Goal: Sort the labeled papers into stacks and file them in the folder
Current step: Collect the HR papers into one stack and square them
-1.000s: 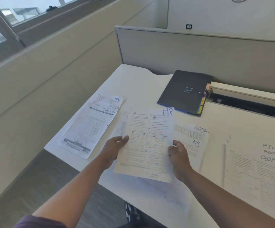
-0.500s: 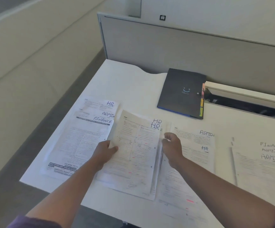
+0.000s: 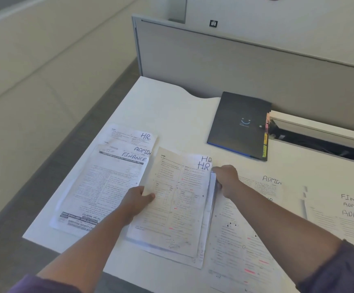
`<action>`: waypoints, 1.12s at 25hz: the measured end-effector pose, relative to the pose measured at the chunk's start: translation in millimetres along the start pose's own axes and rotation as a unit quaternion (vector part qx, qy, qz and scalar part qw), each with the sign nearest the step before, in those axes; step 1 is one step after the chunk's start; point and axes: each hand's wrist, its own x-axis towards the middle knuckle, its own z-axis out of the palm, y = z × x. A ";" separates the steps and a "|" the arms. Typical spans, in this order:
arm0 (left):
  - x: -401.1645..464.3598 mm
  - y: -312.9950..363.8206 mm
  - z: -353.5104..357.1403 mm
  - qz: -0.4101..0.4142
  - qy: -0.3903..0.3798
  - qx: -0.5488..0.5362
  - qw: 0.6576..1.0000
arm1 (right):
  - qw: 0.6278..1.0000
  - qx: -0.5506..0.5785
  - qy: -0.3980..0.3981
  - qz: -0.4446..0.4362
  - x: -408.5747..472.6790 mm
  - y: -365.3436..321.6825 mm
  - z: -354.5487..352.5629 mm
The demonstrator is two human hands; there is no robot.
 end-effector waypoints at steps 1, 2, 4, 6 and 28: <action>0.0 -0.1 0.4 0.001 0.001 0.000 1.000 | 1.000 -0.004 -0.009 0.007 2.1 -2.3 -0.2; -0.3 -0.6 0.4 0.003 0.002 0.001 1.000 | 1.000 -0.002 -0.021 0.005 3.2 -4.5 0.6; -0.2 -2.2 0.6 0.007 0.001 0.005 1.000 | 0.999 -0.015 -0.045 0.011 2.1 -8.5 1.1; 0.0 -3.5 0.3 0.010 0.001 0.005 1.000 | 0.997 -0.028 -0.071 0.001 1.0 -10.5 0.3; -16.4 -5.9 9.1 0.062 0.043 0.034 0.997 | 0.940 -0.047 0.049 -0.334 -53.5 -35.5 -30.2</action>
